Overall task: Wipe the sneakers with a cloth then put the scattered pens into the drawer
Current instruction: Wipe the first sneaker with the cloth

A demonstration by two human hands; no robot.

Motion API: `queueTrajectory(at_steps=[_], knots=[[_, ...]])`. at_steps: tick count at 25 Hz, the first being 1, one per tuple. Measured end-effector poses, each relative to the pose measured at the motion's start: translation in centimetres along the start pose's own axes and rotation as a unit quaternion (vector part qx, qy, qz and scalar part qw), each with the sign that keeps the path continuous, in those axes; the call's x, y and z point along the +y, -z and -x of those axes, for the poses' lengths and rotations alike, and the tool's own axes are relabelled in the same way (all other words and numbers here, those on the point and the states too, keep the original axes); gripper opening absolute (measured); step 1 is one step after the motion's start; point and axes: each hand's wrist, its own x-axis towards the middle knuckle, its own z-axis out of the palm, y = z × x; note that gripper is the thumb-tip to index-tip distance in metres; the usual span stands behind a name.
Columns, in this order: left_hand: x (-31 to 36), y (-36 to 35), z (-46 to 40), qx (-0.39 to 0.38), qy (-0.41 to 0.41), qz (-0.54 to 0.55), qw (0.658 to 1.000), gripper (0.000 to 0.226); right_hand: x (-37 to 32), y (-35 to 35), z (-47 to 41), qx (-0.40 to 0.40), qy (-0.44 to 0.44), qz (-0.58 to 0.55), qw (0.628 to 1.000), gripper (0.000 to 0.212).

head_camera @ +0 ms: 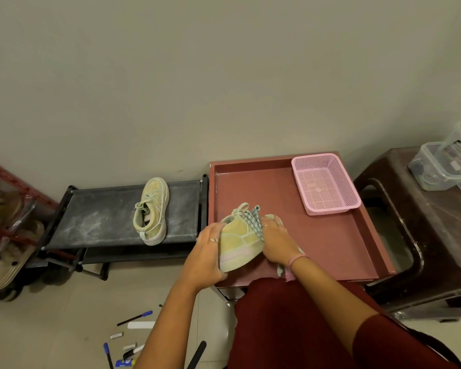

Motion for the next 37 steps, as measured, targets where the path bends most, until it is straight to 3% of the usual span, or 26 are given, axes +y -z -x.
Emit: queueTrajectory(at_steps=[5,8,14,17,22,24,28,30,33,37], knots=[[-0.3,0.1,-0.6,0.007,0.000,0.024,1.000,0.095,-6.0,-1.5,5.6,0.048,0.096,-0.122,0.987,0.087],[-0.7,-0.2,-0.4,0.009,0.023,0.050,0.998,0.103,-5.0,-1.6,5.0,0.054,0.160,-0.025,0.985,0.087],[-0.7,-0.8,0.5,0.022,0.058,0.073,0.995,0.108,-3.0,1.7,-1.4,-0.148,0.154,0.026,0.977,0.084],[-0.9,-0.8,0.4,0.022,0.069,0.081,0.994,0.105,-4.7,1.2,0.4,-0.110,0.146,0.022,0.983,0.085],[-0.9,-0.2,0.3,0.033,0.021,0.111,0.993,0.078,-2.8,-1.0,6.3,-0.011,0.335,0.038,0.942,0.087],[-0.7,0.0,0.3,0.031,0.048,0.111,0.992,0.094,0.4,-0.7,4.1,0.021,0.306,0.056,0.950,0.081],[-0.2,-0.2,0.5,0.020,0.054,0.083,0.995,0.110,4.9,0.9,-0.5,0.004,0.084,0.067,0.994,0.080],[0.1,-0.2,0.3,0.019,0.038,0.060,0.997,0.111,4.8,1.2,-1.2,-0.015,0.024,0.008,1.000,0.083],[0.3,-0.2,-0.1,0.020,0.038,0.038,0.998,0.113,1.9,0.6,0.7,-0.041,0.002,-0.072,0.997,0.086],[0.1,-0.2,-0.2,0.027,0.061,0.057,0.996,0.113,-3.5,-0.9,6.0,-0.046,0.100,-0.154,0.982,0.092]])
